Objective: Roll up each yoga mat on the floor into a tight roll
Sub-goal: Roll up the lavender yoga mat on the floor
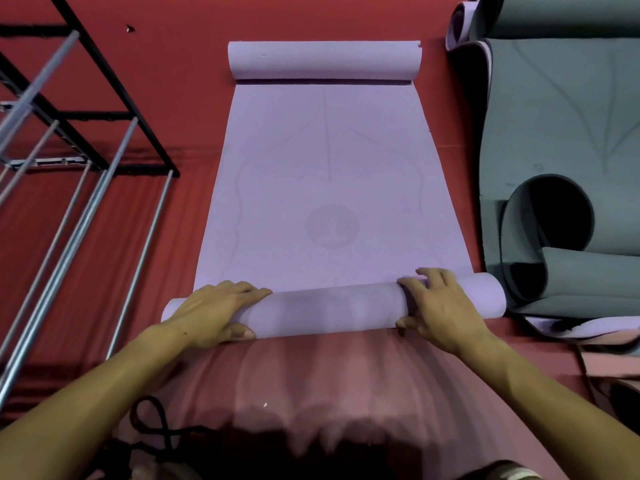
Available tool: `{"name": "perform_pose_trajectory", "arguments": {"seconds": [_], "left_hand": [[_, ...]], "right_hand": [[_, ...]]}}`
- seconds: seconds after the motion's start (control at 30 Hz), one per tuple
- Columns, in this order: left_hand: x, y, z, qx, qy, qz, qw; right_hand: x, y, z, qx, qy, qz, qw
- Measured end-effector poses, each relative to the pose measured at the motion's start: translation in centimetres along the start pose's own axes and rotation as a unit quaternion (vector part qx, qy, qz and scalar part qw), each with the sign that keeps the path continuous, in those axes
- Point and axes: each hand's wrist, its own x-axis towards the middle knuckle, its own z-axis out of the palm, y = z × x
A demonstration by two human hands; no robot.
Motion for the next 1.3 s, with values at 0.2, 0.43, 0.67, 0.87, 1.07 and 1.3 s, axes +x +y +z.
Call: {"name": "perform_pose_trajectory", "arguments": {"seconds": [0.2,0.43,0.67,0.87,1.07,1.3], "left_hand": [[-0.3,0.1,-0.1,0.054,0.102,-0.030,0.993],[-0.5,1.7,-0.6,0.054,0.143,-0.080,0.985],[-1.1,2.6,-0.7,0.064,0.139,-0.094,0.984],[-0.7,2.6,1.1,0.127,0.135,-0.064,0.981],[1.8,1.1,0.5,0.093,0.122,-0.078,0.985],[1.5,0.8,-1.4,0.015,0.083,-0.083,0.993]], "right_hand": [[0.5,-0.3,-1.0,-0.030,0.015,-0.001,0.999],[1.3,-0.2,-1.4,0.008,0.008,-0.004,1.000],[1.5,0.8,-1.3,-0.006,0.018,-0.005,1.000],[2.4,1.6,0.3,-0.036,0.024,-0.017,0.999],[3.9,2.2,1.0,-0.055,0.026,0.004,0.998],[3.5,3.2,0.5,-0.034,0.066,0.015,0.997]]}}
